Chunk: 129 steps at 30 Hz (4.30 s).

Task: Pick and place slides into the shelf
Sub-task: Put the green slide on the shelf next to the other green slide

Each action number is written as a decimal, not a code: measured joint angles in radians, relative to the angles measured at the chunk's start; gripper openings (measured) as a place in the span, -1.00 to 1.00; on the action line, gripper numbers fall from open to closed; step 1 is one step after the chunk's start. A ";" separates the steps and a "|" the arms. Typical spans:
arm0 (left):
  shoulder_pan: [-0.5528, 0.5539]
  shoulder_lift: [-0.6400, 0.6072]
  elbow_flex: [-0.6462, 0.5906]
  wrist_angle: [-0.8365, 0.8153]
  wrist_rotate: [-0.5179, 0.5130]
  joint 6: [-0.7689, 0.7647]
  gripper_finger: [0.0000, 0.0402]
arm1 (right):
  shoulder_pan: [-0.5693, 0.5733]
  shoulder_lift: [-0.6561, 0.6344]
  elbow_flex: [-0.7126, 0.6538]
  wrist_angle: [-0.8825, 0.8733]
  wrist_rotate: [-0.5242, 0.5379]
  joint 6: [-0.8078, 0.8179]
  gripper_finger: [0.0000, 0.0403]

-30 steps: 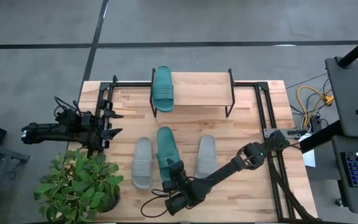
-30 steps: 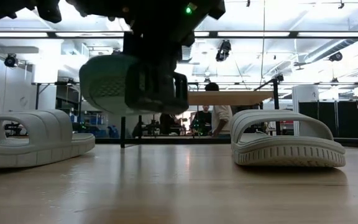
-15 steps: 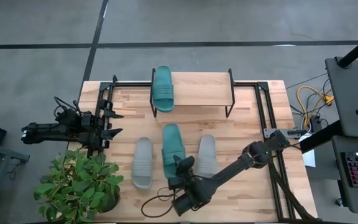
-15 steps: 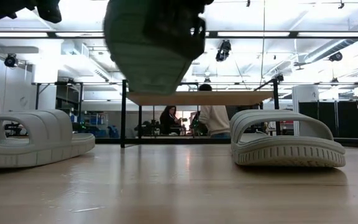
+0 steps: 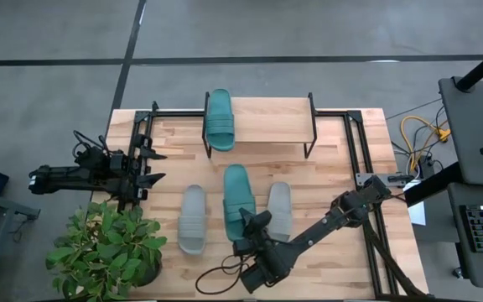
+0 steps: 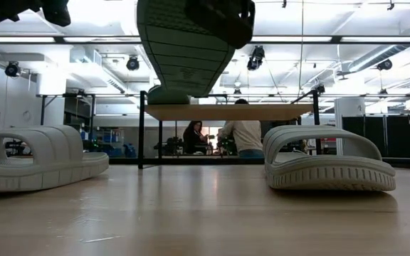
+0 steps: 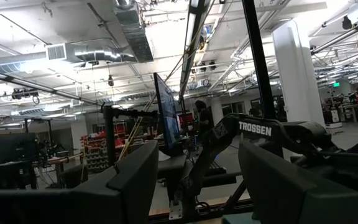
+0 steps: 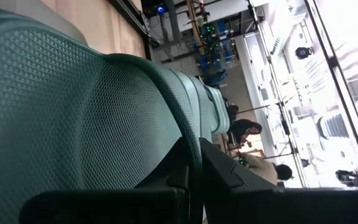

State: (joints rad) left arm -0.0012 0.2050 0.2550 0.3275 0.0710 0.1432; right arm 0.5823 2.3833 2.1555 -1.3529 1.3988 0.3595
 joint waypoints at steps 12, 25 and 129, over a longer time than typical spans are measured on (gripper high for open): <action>0.000 0.000 0.000 0.000 0.000 0.000 0.04 | -0.012 -0.064 -0.002 -0.090 0.108 0.005 -0.94; 0.000 0.000 0.000 0.000 0.000 0.001 0.04 | -0.035 -0.232 -0.056 -0.218 0.151 0.243 -0.94; 0.000 -0.011 0.000 -0.027 0.000 0.021 0.04 | -0.657 -0.746 -0.932 1.393 -0.459 -1.211 -0.96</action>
State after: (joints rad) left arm -0.0011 0.1937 0.2550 0.3001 0.0708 0.1646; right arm -0.0750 1.6371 1.2233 0.0402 0.9400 -0.8519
